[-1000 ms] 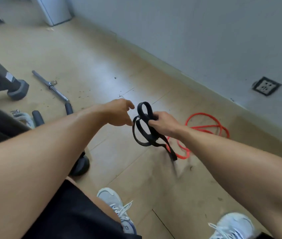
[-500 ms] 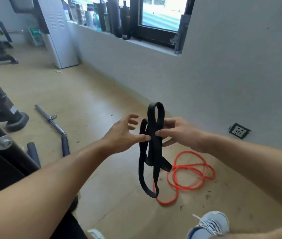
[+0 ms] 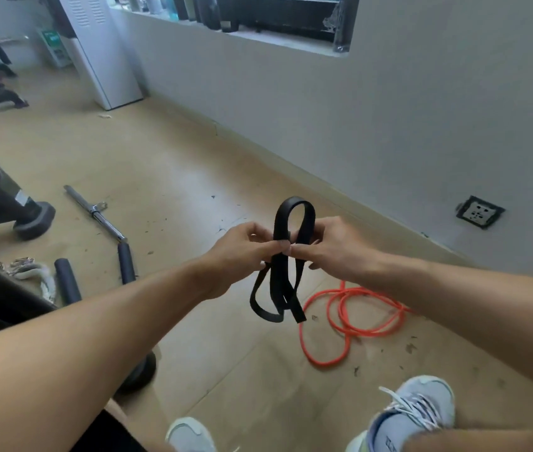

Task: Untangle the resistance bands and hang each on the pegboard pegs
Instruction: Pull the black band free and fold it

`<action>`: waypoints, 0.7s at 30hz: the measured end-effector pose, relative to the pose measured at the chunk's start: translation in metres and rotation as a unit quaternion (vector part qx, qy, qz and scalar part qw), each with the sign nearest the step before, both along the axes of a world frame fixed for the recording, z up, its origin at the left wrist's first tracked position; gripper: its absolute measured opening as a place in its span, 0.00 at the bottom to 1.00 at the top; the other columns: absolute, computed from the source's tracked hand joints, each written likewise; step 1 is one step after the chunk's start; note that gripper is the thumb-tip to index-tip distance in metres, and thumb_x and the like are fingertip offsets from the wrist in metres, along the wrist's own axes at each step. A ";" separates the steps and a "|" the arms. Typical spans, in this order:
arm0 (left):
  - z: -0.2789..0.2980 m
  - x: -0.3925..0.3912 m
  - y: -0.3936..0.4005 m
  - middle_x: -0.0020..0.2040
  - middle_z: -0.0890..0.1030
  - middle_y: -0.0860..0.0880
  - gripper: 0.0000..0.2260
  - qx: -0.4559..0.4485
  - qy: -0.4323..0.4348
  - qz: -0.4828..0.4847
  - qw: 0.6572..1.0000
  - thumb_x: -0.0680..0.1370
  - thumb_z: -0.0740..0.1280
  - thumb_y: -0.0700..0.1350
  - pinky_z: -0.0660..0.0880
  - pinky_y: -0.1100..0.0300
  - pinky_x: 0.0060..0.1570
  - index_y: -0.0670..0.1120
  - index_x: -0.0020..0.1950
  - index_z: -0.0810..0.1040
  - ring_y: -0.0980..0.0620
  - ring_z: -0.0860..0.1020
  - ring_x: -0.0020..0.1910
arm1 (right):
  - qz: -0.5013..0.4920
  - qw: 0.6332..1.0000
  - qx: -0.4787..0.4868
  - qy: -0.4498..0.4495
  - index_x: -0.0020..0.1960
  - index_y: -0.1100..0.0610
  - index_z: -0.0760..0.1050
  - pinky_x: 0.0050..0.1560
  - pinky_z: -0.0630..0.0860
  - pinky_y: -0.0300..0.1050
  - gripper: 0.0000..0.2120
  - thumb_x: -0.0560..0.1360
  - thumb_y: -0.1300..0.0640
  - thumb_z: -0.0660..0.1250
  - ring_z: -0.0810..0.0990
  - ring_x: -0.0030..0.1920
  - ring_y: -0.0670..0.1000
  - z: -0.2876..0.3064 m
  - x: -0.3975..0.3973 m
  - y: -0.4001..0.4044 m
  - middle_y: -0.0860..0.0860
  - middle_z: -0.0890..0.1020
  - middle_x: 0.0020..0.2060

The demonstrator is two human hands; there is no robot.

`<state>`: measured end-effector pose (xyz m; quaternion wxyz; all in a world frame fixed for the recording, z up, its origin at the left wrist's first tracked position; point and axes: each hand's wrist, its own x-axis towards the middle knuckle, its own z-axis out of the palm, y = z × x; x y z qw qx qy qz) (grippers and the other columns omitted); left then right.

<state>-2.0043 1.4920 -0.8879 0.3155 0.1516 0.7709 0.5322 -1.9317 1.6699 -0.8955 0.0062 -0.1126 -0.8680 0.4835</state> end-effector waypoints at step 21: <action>-0.017 -0.014 -0.021 0.46 0.83 0.45 0.07 -0.038 0.030 0.076 0.996 0.77 0.75 0.43 0.81 0.43 0.58 0.44 0.50 0.79 0.47 0.83 0.46 | 0.288 0.912 0.203 -0.209 0.46 0.43 0.87 0.55 0.82 0.52 0.09 0.68 0.53 0.81 0.87 0.48 0.48 -0.001 0.018 0.011 0.43 0.88 0.42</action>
